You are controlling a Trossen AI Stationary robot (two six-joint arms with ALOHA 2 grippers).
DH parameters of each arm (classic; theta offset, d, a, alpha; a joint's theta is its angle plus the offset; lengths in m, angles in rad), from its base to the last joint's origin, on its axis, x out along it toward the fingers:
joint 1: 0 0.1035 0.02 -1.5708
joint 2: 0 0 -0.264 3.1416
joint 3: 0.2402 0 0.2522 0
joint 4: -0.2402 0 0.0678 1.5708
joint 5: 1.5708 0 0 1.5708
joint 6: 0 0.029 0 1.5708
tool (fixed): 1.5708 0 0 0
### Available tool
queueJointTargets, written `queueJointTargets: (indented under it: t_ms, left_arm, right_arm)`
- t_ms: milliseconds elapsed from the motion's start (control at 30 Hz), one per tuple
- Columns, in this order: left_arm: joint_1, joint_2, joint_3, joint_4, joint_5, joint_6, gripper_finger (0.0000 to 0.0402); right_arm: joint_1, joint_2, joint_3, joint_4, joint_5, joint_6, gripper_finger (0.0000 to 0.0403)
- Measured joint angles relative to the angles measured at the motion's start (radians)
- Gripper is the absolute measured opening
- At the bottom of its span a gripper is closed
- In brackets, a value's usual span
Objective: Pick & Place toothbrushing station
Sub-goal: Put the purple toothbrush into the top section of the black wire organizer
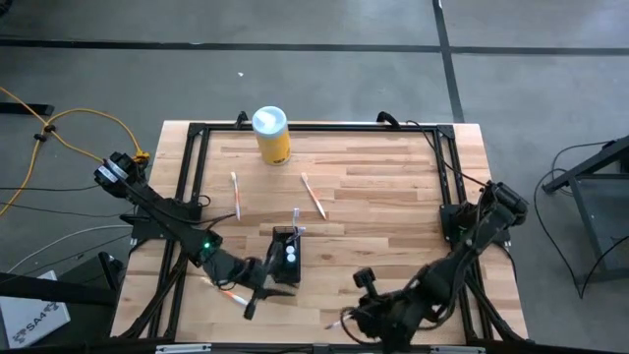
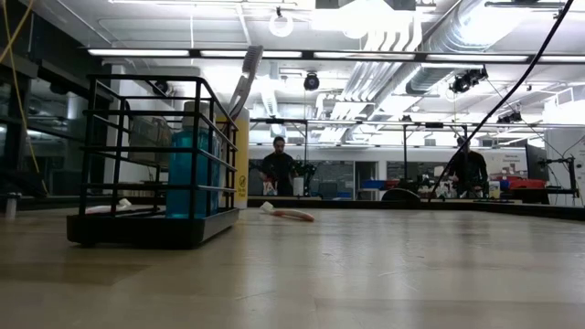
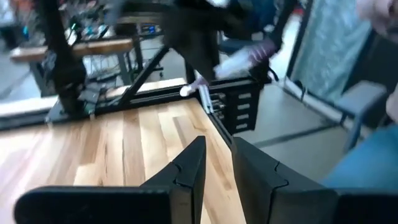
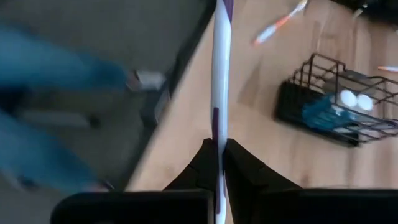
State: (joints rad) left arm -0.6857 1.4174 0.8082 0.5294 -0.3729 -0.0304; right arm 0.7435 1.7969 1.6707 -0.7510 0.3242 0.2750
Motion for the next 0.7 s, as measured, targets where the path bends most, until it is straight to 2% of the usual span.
queueJointTargets:
  t_ms: [133, 300, 467, 600, 700]
  left_arm:
    - [-0.072, 0.0, 0.0, -0.002, -0.083, 0.153, 0.0075]
    - [-0.175, 0.0, 0.0, -0.027, -0.352, 0.34, 0.0075]
    - [-0.261, 0.0, 0.0, -0.077, -0.649, 0.458, 0.0075]
    - [-0.308, 0.0, 0.0, -0.089, -0.804, 0.54, 0.0075]
    - [-0.321, 0.0, 0.0, -0.088, -0.875, 0.615, 0.0075]
  right_arm:
    - [-0.082, 0.0, 0.022, 0.083, -0.078, 0.142, 0.0004]
    - [-0.196, 0.0, 0.022, 0.173, -0.168, 0.293, 0.0004]
    - [-0.313, 0.0, 0.023, 0.225, -0.23, 0.369, 0.0004]
    - [-0.398, 0.003, 0.023, 0.294, -0.305, 0.392, 0.0004]
    - [-0.447, 0.009, 0.023, 0.363, -0.367, 0.407, 0.0004]
